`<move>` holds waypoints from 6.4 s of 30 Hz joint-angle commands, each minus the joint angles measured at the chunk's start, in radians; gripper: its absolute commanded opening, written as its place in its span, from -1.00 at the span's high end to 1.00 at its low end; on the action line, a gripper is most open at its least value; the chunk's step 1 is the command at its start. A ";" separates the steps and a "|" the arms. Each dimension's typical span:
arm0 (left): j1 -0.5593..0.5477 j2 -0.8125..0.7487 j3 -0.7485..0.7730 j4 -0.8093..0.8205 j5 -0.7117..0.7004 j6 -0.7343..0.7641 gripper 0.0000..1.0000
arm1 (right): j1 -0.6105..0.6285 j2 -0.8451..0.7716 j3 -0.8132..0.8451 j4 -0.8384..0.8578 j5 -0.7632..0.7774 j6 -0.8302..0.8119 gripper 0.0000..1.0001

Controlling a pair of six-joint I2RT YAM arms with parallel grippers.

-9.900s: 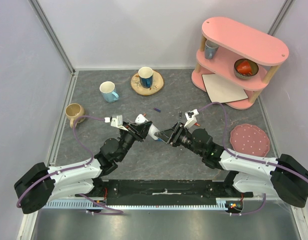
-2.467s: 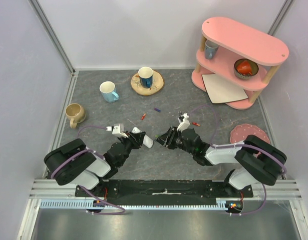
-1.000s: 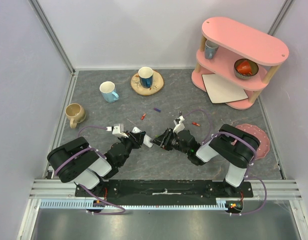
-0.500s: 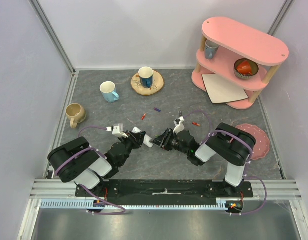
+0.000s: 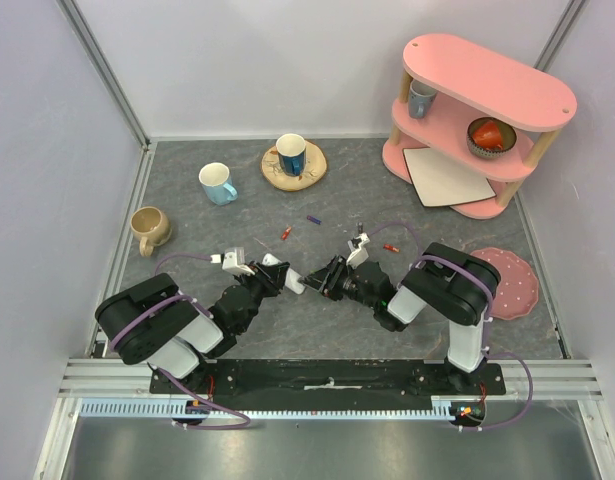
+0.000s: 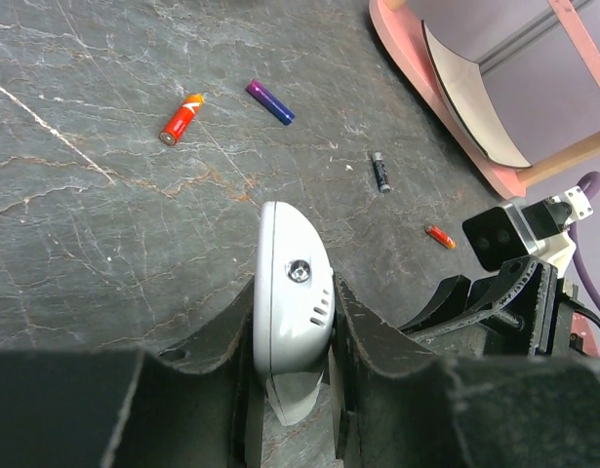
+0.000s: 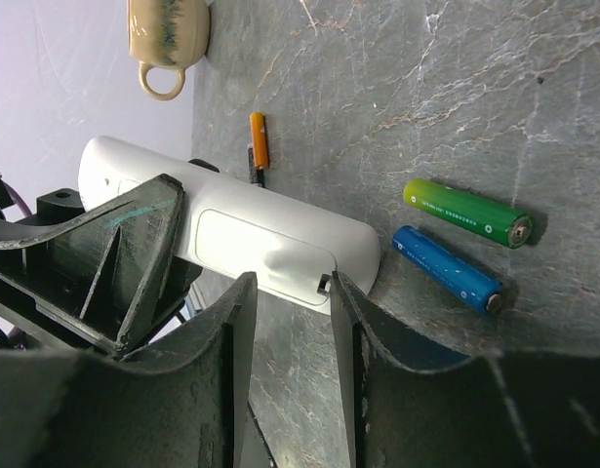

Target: Load the batteries into the remote control

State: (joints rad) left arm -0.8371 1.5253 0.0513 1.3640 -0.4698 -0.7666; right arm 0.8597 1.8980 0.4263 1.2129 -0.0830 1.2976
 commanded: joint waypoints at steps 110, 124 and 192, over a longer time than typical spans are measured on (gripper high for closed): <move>-0.043 -0.183 -0.028 -0.022 0.042 0.047 0.96 | -0.001 -0.186 -0.012 -0.032 -0.032 -0.052 0.22; -0.043 -0.139 -0.016 -0.023 0.056 0.064 0.96 | -0.001 -0.194 0.002 -0.047 -0.043 -0.058 0.22; -0.074 -0.067 0.009 -0.105 0.000 0.070 0.96 | 0.002 -0.189 0.020 -0.056 -0.052 -0.060 0.22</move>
State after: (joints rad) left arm -0.8928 1.4448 0.0513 1.2873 -0.4713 -0.7197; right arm 0.8558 1.7542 0.4084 1.0332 -0.1337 1.2373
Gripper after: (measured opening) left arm 0.321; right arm 0.391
